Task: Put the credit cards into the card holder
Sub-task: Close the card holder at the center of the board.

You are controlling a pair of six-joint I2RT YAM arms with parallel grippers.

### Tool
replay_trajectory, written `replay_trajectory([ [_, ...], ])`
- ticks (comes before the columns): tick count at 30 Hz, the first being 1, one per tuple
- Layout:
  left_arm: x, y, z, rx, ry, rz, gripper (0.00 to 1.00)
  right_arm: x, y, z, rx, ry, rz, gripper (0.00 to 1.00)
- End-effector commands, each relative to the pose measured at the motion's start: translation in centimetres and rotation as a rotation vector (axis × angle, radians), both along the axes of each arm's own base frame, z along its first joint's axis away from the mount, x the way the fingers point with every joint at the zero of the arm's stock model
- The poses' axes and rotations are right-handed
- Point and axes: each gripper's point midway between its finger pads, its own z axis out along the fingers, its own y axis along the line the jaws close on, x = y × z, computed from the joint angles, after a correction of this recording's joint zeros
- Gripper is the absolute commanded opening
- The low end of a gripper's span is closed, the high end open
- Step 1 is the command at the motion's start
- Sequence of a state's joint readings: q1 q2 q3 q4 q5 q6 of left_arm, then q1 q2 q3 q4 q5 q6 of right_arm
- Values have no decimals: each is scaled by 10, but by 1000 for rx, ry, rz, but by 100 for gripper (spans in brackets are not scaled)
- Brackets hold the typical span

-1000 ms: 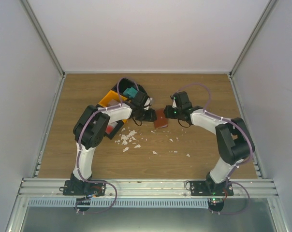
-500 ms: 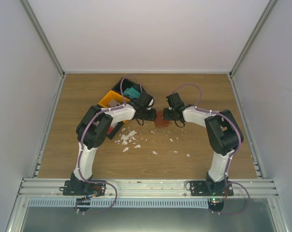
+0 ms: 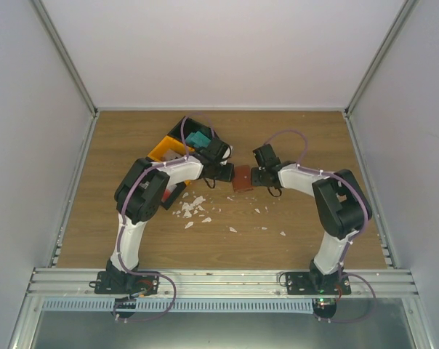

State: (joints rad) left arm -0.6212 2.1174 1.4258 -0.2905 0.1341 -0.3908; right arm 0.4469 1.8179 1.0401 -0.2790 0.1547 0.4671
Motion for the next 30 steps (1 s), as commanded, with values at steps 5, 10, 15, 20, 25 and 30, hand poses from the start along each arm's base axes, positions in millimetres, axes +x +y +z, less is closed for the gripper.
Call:
replay_trajectory([
  [5,-46,11,-69,54,239,-80,41,-21,20,3,78,31,139,30],
  [10,-54,0,-66,-11,268,-128,41,-24,36,11,138,7,213,35],
  [15,-66,-5,-70,-55,311,-155,37,-18,38,9,125,-9,217,41],
  [20,-76,4,-86,-24,341,-151,21,-10,39,2,101,-32,221,43],
  [25,-85,13,-98,5,362,-152,5,-10,60,7,197,-66,296,44],
  [30,-88,14,-103,11,370,-156,0,-11,73,12,258,-72,335,48],
])
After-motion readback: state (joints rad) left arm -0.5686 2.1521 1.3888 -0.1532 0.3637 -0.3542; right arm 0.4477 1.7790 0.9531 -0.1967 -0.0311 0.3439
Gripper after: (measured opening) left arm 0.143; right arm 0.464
